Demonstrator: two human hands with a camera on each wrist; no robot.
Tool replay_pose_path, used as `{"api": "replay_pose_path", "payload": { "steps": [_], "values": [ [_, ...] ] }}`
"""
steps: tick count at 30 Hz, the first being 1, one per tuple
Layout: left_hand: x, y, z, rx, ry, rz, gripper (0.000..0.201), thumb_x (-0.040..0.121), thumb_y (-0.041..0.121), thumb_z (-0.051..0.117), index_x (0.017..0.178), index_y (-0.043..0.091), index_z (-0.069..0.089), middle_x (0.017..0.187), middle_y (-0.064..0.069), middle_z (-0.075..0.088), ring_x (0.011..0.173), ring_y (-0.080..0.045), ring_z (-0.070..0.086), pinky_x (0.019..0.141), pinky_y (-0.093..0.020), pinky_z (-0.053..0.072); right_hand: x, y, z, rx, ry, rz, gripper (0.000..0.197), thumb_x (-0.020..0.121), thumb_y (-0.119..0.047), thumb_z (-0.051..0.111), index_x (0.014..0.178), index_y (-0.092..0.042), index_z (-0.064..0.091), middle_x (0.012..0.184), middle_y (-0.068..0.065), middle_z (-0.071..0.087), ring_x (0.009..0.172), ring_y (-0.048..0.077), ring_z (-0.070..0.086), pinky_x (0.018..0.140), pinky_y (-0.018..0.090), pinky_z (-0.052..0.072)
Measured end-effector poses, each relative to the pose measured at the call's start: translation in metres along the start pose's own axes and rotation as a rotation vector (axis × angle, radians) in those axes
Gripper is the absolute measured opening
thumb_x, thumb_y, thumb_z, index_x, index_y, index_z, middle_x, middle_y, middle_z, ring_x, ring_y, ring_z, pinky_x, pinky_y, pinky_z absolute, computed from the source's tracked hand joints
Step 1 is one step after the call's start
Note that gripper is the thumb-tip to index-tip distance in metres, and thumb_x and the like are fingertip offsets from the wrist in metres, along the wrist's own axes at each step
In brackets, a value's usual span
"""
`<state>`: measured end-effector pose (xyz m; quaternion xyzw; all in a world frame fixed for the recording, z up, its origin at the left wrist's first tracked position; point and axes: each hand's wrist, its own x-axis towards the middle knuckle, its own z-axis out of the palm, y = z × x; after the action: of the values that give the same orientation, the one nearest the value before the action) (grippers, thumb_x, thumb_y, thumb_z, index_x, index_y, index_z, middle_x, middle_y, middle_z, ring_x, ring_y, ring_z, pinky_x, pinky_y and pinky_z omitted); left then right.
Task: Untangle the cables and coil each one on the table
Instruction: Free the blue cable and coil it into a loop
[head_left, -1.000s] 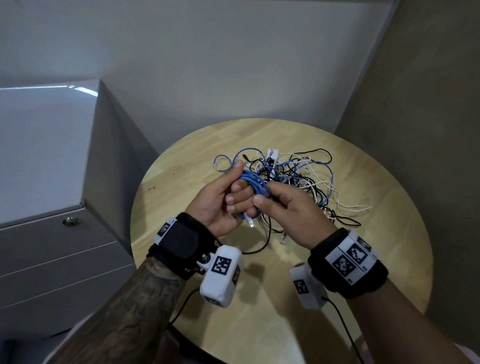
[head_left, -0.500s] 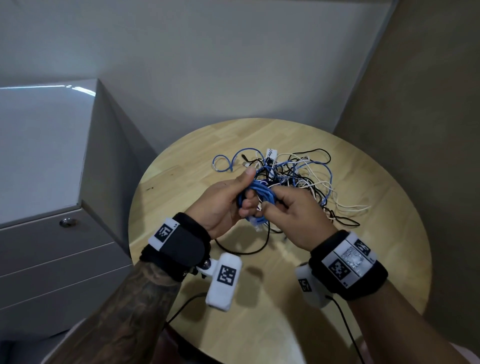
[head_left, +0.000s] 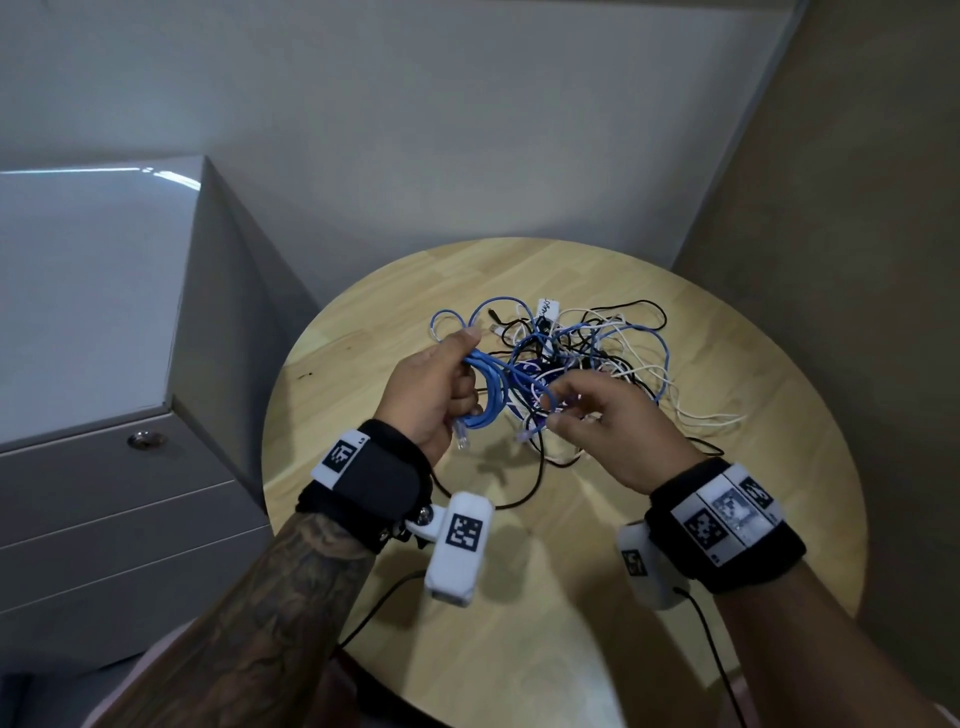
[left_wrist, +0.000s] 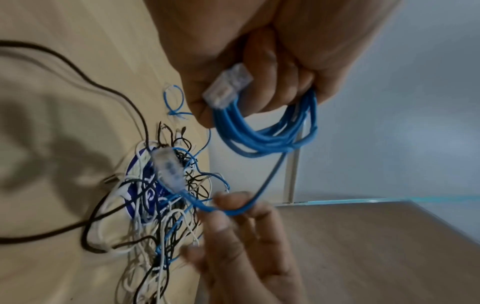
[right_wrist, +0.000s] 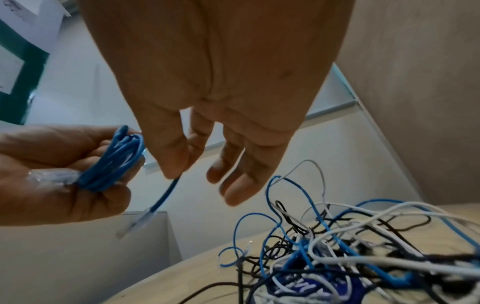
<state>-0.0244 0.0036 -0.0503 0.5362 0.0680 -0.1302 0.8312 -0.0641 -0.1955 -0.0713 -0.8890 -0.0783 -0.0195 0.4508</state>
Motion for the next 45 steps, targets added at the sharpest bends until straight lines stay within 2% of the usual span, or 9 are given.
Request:
{"api": "replay_pose_path", "payload": {
  "steps": [4, 14, 18, 21, 26, 31, 34, 39, 45],
  "values": [
    [0.001, -0.001, 0.0, -0.058, -0.012, -0.047, 0.056, 0.095, 0.023, 0.059, 0.039, 0.022, 0.048, 0.049, 0.008, 0.017, 0.04, -0.008, 0.012, 0.048, -0.027, 0.01, 0.005, -0.009, 0.005, 0.467, 0.156, 0.094, 0.016, 0.093, 0.005, 0.064, 0.092, -0.012, 0.064, 0.083, 0.011, 0.074, 0.077, 0.016, 0.072, 0.065, 0.024, 0.055],
    [-0.001, -0.002, -0.002, -0.149, -0.199, -0.338, 0.052, 0.094, 0.034, 0.056, 0.054, 0.024, 0.024, 0.04, 0.009, 0.019, 0.03, -0.003, 0.016, 0.031, -0.014, 0.018, 0.009, -0.015, 0.023, 0.695, 0.22, 0.091, 0.031, 0.097, 0.008, 0.055, 0.115, -0.016, 0.062, 0.081, 0.001, 0.074, 0.064, 0.008, 0.065, 0.06, 0.022, 0.053],
    [0.0, -0.013, 0.004, -0.147, -0.112, -0.247, 0.046, 0.095, 0.033, 0.058, 0.054, 0.023, 0.038, 0.045, 0.009, 0.027, 0.033, -0.003, 0.018, 0.061, -0.022, 0.009, 0.011, -0.017, 0.037, 0.681, 0.208, 0.136, 0.032, 0.098, 0.001, 0.053, 0.123, -0.015, 0.065, 0.092, 0.004, 0.074, 0.077, 0.016, 0.064, 0.065, 0.034, 0.049],
    [0.005, -0.015, 0.004, -0.082, -0.051, -0.135, 0.035, 0.096, 0.032, 0.057, 0.066, 0.021, 0.045, 0.048, 0.007, 0.036, 0.037, -0.004, 0.02, 0.051, -0.021, 0.01, 0.01, -0.018, 0.043, 0.738, 0.132, 0.227, 0.045, 0.085, -0.031, 0.061, 0.129, -0.021, 0.062, 0.105, 0.003, 0.07, 0.089, 0.014, 0.064, 0.069, 0.031, 0.048],
    [0.001, -0.024, 0.012, 0.094, -0.143, -0.015, 0.04, 0.098, 0.028, 0.055, 0.066, 0.015, 0.075, 0.066, -0.003, 0.065, 0.057, -0.013, 0.058, 0.056, -0.021, 0.046, 0.007, -0.022, 0.054, 0.667, 0.126, 0.2, 0.061, 0.076, -0.043, 0.084, 0.125, -0.018, 0.057, 0.111, 0.009, 0.071, 0.1, 0.015, 0.071, 0.086, 0.03, 0.057],
    [0.006, -0.02, 0.009, -0.081, -0.121, -0.072, 0.04, 0.1, 0.032, 0.052, 0.063, 0.016, 0.043, 0.045, 0.008, 0.025, 0.038, -0.004, 0.02, 0.046, -0.02, 0.014, 0.007, -0.029, 0.042, 0.578, 0.283, 0.051, 0.008, 0.097, -0.021, 0.064, 0.1, -0.015, 0.069, 0.085, -0.004, 0.072, 0.077, 0.0, 0.066, 0.068, 0.017, 0.051],
    [0.002, -0.019, 0.008, -0.124, -0.113, -0.125, 0.046, 0.098, 0.035, 0.053, 0.06, 0.021, 0.033, 0.046, 0.007, 0.022, 0.037, -0.005, 0.018, 0.058, -0.025, 0.01, 0.008, -0.027, 0.039, 0.463, 0.352, -0.046, 0.014, 0.102, -0.014, 0.057, 0.108, -0.014, 0.07, 0.082, -0.009, 0.067, 0.072, 0.005, 0.062, 0.066, 0.035, 0.056],
    [-0.002, -0.017, 0.011, -0.093, -0.163, -0.101, 0.042, 0.096, 0.039, 0.053, 0.061, 0.02, 0.039, 0.051, 0.006, 0.021, 0.041, -0.005, 0.018, 0.042, -0.015, 0.017, 0.01, -0.021, 0.036, 0.312, 0.404, -0.12, 0.016, 0.102, -0.025, 0.053, 0.097, -0.034, 0.066, 0.076, -0.008, 0.063, 0.067, 0.019, 0.059, 0.062, 0.054, 0.054],
    [-0.016, -0.025, 0.024, 0.066, -0.352, 0.059, 0.049, 0.089, -0.013, 0.054, 0.052, 0.019, 0.058, 0.047, 0.009, 0.039, 0.04, -0.003, 0.045, 0.048, -0.014, 0.043, 0.012, -0.017, 0.029, 0.285, 0.502, -0.125, 0.015, 0.101, -0.021, 0.056, 0.101, -0.027, 0.069, 0.089, -0.009, 0.071, 0.086, 0.013, 0.068, 0.081, 0.041, 0.057]
  ]
}}
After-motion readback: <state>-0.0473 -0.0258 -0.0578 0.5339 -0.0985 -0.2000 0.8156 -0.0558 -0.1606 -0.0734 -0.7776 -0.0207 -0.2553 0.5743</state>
